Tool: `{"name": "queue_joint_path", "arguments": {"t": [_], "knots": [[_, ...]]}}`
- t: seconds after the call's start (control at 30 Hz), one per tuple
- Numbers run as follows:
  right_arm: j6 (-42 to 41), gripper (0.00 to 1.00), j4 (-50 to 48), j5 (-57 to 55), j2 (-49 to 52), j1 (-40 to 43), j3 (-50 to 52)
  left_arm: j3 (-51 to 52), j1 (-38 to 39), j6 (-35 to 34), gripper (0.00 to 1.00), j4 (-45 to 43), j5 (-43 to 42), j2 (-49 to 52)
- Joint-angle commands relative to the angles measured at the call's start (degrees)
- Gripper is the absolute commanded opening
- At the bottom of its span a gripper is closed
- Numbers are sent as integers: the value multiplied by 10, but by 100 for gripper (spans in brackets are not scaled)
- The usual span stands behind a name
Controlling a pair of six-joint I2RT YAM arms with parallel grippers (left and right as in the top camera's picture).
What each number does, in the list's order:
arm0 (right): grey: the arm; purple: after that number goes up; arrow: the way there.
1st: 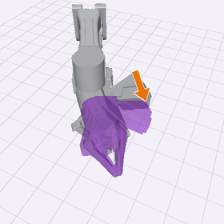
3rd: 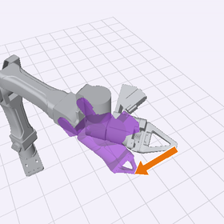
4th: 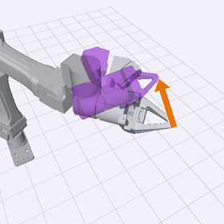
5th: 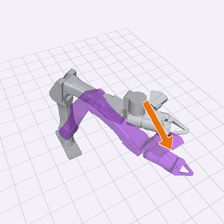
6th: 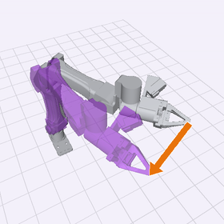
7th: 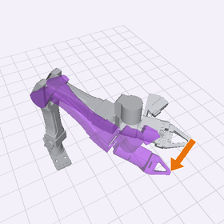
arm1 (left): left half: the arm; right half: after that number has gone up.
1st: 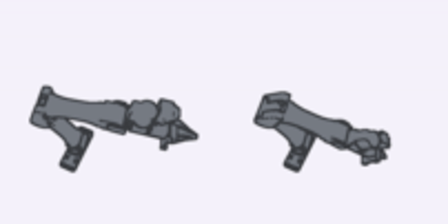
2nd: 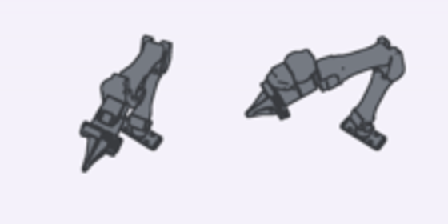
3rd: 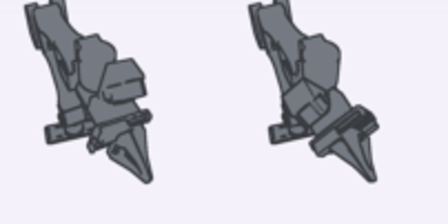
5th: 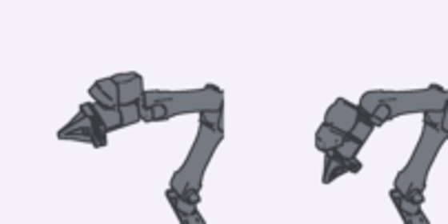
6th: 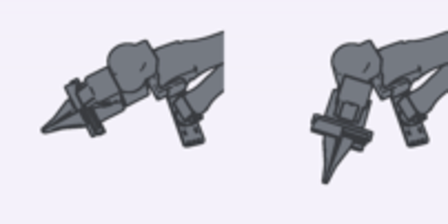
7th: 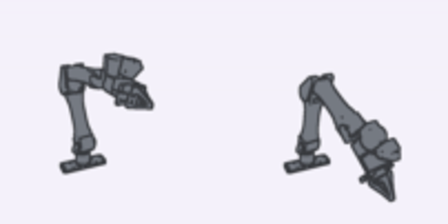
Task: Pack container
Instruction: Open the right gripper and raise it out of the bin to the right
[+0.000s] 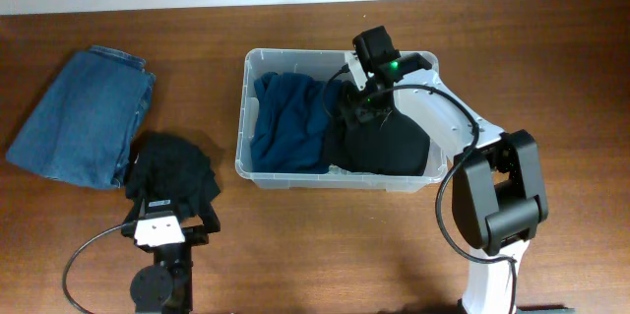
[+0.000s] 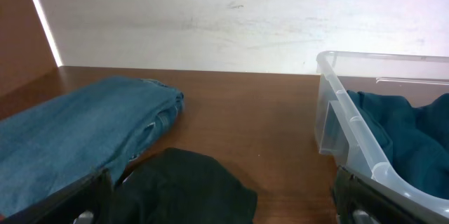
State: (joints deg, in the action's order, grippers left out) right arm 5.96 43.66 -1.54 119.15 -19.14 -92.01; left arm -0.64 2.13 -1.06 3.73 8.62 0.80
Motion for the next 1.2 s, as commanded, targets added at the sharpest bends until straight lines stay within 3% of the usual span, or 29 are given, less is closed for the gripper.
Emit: {"name": "queue_joint_path", "arguments": {"t": [0.0,0.3,0.57,0.67,0.8,0.93,1.17], "knots": [[-5,99,13,9,-12,0,-5,1,1,7,99,2,2,-4],[-5,99,66,7,-110,1,-124,1,1,7,99,2,2,-4],[-5,99,76,-230,-217,51,-152,1,1,7,100,2,2,-4],[-24,99,96,-245,-247,102,-152,1,1,7,99,2,2,-4],[-113,99,143,-244,-273,198,-152,1,1,7,99,2,2,-4],[-114,99,199,-244,-267,303,-151,1,1,7,99,2,2,-4],[-114,99,200,-244,-258,410,-150,1,1,7,99,2,2,-4]]}}
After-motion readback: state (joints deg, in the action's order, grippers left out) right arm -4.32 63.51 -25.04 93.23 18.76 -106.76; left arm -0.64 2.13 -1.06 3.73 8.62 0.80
